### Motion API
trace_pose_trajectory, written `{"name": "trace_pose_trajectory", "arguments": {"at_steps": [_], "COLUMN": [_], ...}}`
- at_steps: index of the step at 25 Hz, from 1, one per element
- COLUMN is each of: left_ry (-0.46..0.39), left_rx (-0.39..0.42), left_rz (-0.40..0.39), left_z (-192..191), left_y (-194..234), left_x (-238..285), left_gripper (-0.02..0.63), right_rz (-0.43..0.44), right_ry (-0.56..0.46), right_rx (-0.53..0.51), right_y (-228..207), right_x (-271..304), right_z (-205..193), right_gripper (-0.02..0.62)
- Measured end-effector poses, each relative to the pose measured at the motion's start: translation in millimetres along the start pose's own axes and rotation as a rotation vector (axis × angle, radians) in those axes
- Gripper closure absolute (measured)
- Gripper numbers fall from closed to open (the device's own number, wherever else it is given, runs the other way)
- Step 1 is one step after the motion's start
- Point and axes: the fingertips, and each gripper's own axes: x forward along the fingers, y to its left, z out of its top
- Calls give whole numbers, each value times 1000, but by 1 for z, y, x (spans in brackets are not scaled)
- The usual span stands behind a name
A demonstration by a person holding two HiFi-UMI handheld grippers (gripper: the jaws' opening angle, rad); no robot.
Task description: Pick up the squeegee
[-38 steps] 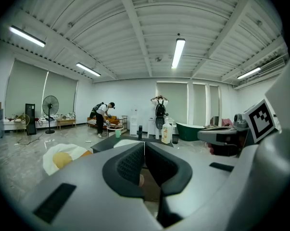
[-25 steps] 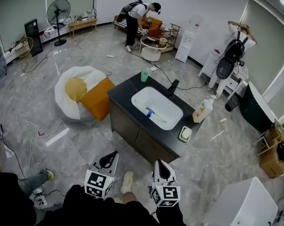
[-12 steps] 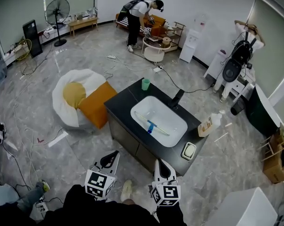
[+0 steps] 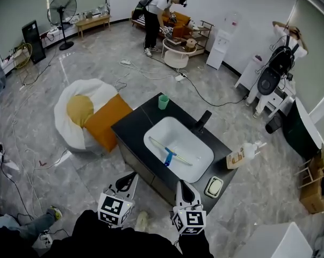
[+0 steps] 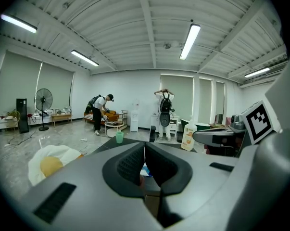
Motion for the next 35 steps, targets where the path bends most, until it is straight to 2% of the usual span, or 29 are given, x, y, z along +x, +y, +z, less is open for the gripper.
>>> {"name": "trace_pose_trajectory", "arguments": {"at_steps": [16,23,31,35], "left_ry": [-19,-2,38,77], "left_rx": [32,62,67,64], "left_rz": [-13,-61,-138,-186], "left_z": [38,49,62,56], "left_y": [2,7,41,57], "left_x": [86,122,189,229], "left_gripper": [581,581,581,581], "right_rz": [-11,-57,-131,-179], "right_ry": [-28,-29,11,49], "right_rx": [3,35,74,105], "right_y": [-67,-88,-109,-127], "right_x": [58,81,137,170], "right_z": [25,28,27,16], "right_gripper": [578,578,578,578]}}
